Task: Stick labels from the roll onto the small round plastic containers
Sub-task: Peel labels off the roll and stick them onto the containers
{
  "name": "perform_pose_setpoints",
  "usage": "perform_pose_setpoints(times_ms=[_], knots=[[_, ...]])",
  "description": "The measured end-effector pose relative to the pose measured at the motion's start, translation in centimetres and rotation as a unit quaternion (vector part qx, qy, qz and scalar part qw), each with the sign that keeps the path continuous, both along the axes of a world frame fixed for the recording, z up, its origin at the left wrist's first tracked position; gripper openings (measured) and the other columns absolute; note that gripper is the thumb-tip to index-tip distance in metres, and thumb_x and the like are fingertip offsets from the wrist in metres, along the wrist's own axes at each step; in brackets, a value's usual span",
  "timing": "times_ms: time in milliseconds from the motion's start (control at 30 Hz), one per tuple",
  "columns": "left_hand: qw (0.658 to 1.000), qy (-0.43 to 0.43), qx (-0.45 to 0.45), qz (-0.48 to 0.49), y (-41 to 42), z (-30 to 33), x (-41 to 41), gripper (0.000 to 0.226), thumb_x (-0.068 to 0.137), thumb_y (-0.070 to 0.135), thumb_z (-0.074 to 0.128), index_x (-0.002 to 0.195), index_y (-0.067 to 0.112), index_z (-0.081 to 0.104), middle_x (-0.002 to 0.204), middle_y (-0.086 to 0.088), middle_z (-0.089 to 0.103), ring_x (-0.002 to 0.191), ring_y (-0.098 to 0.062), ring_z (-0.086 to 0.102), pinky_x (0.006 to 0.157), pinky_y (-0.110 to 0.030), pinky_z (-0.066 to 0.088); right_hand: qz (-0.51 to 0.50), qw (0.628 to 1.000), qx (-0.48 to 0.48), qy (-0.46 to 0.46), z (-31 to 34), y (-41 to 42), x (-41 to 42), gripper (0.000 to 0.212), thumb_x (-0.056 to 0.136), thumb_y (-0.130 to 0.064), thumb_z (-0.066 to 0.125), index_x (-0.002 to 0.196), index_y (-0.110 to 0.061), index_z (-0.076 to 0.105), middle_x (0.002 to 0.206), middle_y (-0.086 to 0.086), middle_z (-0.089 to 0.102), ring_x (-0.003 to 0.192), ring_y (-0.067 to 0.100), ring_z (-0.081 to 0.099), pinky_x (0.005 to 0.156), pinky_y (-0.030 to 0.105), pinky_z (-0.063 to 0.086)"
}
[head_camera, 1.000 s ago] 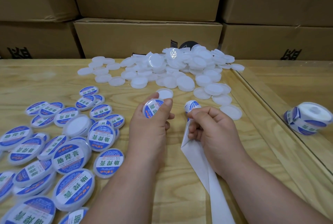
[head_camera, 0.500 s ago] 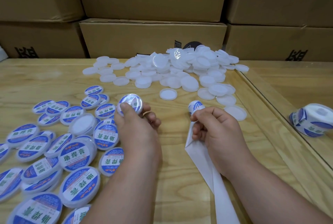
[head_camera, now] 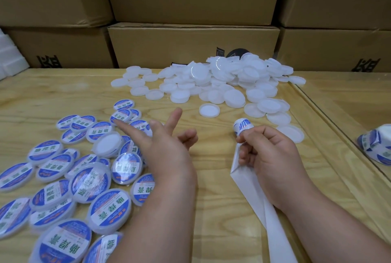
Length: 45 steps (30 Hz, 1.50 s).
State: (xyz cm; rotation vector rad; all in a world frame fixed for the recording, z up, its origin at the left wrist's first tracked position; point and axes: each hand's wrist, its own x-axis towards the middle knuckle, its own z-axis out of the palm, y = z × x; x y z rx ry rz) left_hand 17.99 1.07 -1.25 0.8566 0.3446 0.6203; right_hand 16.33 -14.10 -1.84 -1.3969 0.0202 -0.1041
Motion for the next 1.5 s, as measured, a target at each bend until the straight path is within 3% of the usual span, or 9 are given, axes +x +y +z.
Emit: perform_pose_setpoints(times_ms=[133,367,500,600,700,900,1233,1367,1500], knots=[[0.979,0.010,0.194,-0.058,-1.1,-0.4,-0.1,0.044,0.103,0.011,0.041,0.127,0.047,0.053,0.086,0.005,0.076,0.059,-0.010,0.064,0.061,-0.022,0.054,-0.010,1.000,0.006,0.001,0.3,0.2,-0.1,0.013,0.076,-0.025,0.066,0.065,-0.019,0.070,0.065,0.005,0.061,0.056,0.015,0.054,0.055,0.022,0.048],[0.826,0.009,0.509,-0.244,-2.7,-1.5,-1.0,0.053,0.096,0.012,0.053,0.130,0.053,0.055,0.118,0.036,0.059,0.098,0.003,0.060,0.094,-0.017,0.047,-0.074,0.993,-0.072,-0.060,0.7,-0.3,-0.4,0.018,0.085,-0.019,0.063,0.068,-0.013,0.064,0.055,-0.005,0.058,0.051,0.006,0.051,0.050,0.014,0.042],[0.757,0.011,0.595,-0.271,-2.9,-1.8,-1.1,0.042,0.094,0.017,0.059,0.124,0.046,0.066,0.131,0.032,0.055,0.123,0.012,0.045,0.108,-0.012,0.032,-0.256,0.903,-0.315,-0.140,1.2,-3.1,0.4,0.012,0.093,-0.020,0.062,0.083,-0.027,0.065,0.077,-0.019,0.063,0.077,0.008,0.058,0.071,0.017,0.045],[0.740,0.029,0.611,-0.280,-2.9,-2.0,-1.1,0.036,0.093,0.025,0.061,0.117,0.051,0.068,0.138,0.034,0.050,0.129,0.011,0.038,0.111,-0.016,0.029,-0.254,0.828,-0.500,-0.004,0.5,-5.0,1.1,0.031,0.090,-0.026,0.060,0.121,-0.027,0.065,0.126,-0.006,0.057,0.124,0.026,0.044,0.104,0.042,0.034],[0.736,0.029,0.614,-0.282,-2.9,-2.1,-1.0,0.037,0.091,0.029,0.060,0.116,0.055,0.064,0.130,0.039,0.048,0.127,0.012,0.037,0.110,-0.018,0.029,-0.198,0.798,-0.557,0.118,-0.1,-5.7,1.4,0.038,0.090,-0.033,0.061,0.128,-0.028,0.064,0.145,-0.002,0.049,0.135,0.029,0.039,0.108,0.043,0.029],[0.728,0.037,0.622,-0.286,-2.9,-2.1,-1.1,0.034,0.091,0.035,0.057,0.119,0.052,0.065,0.136,0.034,0.049,0.129,0.008,0.036,0.116,-0.028,0.029,-0.241,0.809,-0.532,0.072,-0.2,-5.8,1.7,0.009,0.094,-0.027,0.061,0.088,-0.032,0.067,0.109,0.001,0.067,0.111,0.032,0.055,0.089,0.040,0.036],[0.738,0.037,0.611,-0.285,-3.0,-1.9,-0.9,0.036,0.091,0.052,0.044,0.115,0.046,0.069,0.131,0.027,0.056,0.127,0.000,0.043,0.113,-0.033,0.035,-0.156,0.952,-0.213,-0.153,0.8,-3.3,0.0,0.022,0.100,-0.026,0.044,0.096,-0.008,0.058,0.080,-0.005,0.061,0.068,-0.004,0.052,0.062,0.009,0.042],[0.761,-0.013,0.583,-0.285,-2.9,-1.2,-1.1,0.046,0.100,0.049,0.030,0.089,0.023,0.066,0.093,0.014,0.065,0.099,-0.017,0.058,0.093,-0.045,0.046,0.008,0.974,-0.156,-0.162,0.2,-2.7,-1.0,0.023,0.094,-0.022,0.048,0.094,-0.009,0.067,0.100,0.011,0.068,0.103,0.027,0.063,0.092,0.037,0.049],[0.851,0.002,0.433,-0.296,-2.7,-0.4,-1.3,0.039,0.092,0.054,0.050,0.091,0.021,0.070,0.088,0.001,0.073,0.084,-0.018,0.066,0.079,-0.035,0.053,0.020,0.977,-0.168,-0.130,0.2,-2.2,-1.3,0.024,0.089,-0.024,0.050,0.086,-0.027,0.074,0.114,-0.011,0.064,0.126,0.017,0.051,0.105,0.027,0.038]])
